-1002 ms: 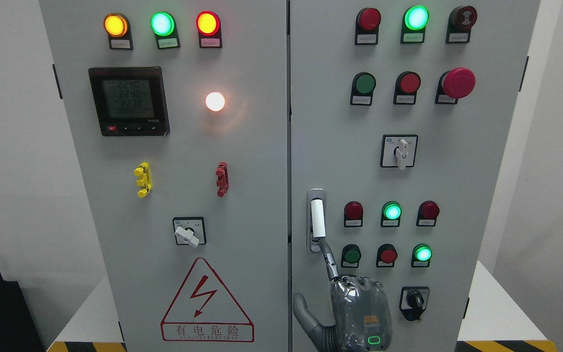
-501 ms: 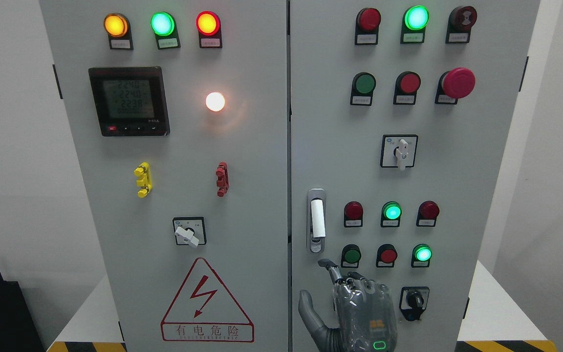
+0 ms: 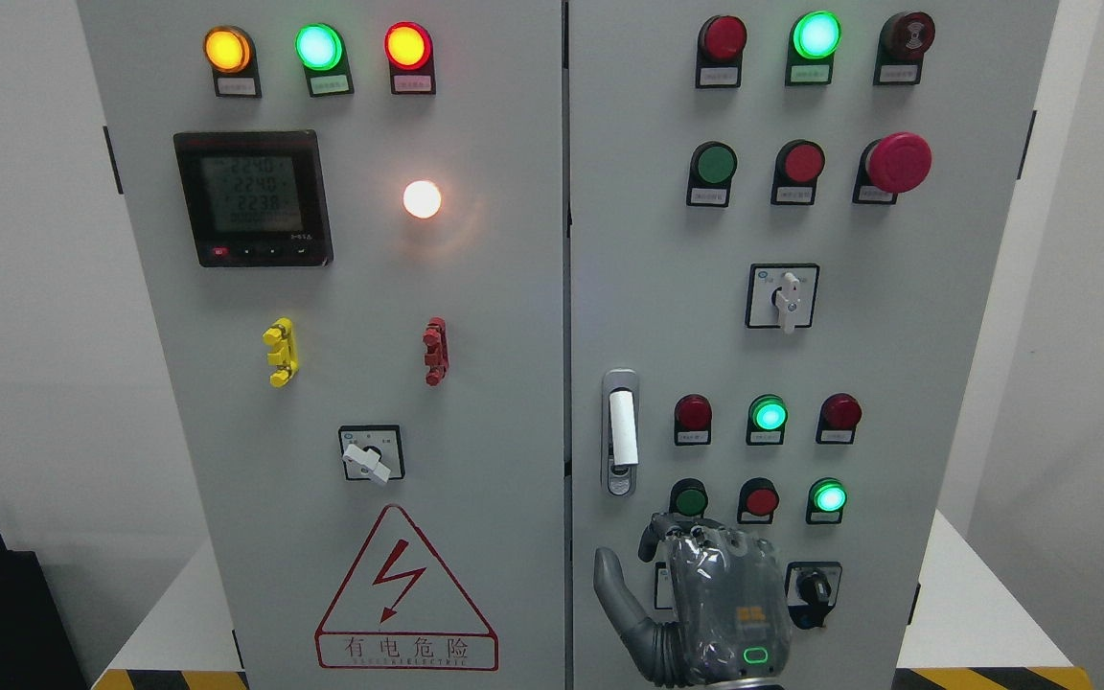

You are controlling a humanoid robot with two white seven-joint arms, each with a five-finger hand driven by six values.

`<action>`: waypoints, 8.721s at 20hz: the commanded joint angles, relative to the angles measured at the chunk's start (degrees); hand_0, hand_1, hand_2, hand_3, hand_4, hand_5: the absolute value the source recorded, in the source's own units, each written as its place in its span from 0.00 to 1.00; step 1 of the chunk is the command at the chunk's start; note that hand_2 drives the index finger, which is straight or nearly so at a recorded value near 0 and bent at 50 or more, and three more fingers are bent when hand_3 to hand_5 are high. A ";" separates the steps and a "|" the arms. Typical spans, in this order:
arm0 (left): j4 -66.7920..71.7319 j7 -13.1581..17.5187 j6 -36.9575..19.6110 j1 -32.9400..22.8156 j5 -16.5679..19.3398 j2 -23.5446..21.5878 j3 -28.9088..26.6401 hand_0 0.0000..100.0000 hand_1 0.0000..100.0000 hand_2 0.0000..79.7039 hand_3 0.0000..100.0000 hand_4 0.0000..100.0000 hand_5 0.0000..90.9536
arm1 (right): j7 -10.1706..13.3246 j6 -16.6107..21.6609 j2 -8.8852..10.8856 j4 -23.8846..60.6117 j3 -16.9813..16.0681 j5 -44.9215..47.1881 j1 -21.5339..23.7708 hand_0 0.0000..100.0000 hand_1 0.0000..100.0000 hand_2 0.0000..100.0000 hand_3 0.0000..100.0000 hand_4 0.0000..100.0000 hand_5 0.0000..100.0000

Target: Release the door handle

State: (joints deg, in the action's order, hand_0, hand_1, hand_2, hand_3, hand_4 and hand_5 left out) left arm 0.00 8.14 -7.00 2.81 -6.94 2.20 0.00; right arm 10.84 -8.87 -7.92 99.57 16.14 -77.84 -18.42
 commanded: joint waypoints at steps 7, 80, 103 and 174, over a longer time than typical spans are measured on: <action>0.97 0.03 0.05 0.00 0.00 0.00 -0.62 0.12 0.39 0.00 0.00 0.00 0.00 | -2.76 -0.98 -0.17 -0.52 -0.59 -2.84 -3.46 0.40 0.00 0.93 1.00 0.92 0.95; 0.97 0.03 0.05 0.00 0.00 0.00 -0.62 0.12 0.39 0.00 0.00 0.00 0.00 | -5.92 -2.91 -0.17 -3.07 -2.61 -2.67 -9.35 0.37 0.10 0.94 1.00 0.93 0.95; 0.97 0.03 0.05 0.00 0.00 0.00 -0.62 0.12 0.39 0.00 0.00 0.00 0.00 | -5.83 -2.91 -0.08 -2.63 -4.19 -2.49 -9.44 0.38 0.11 0.94 1.00 0.93 0.96; 0.97 0.03 0.05 0.00 0.00 0.00 -0.62 0.12 0.39 0.00 0.00 0.00 0.00 | -6.01 -2.47 0.62 -0.78 -7.27 -2.31 -10.06 0.39 0.14 0.94 1.00 0.94 0.96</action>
State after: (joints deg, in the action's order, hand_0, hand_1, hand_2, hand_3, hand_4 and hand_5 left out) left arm 0.00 8.14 -6.99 2.81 -6.94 2.20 0.00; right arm 4.93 -11.30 -7.30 98.78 9.50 -80.16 -28.29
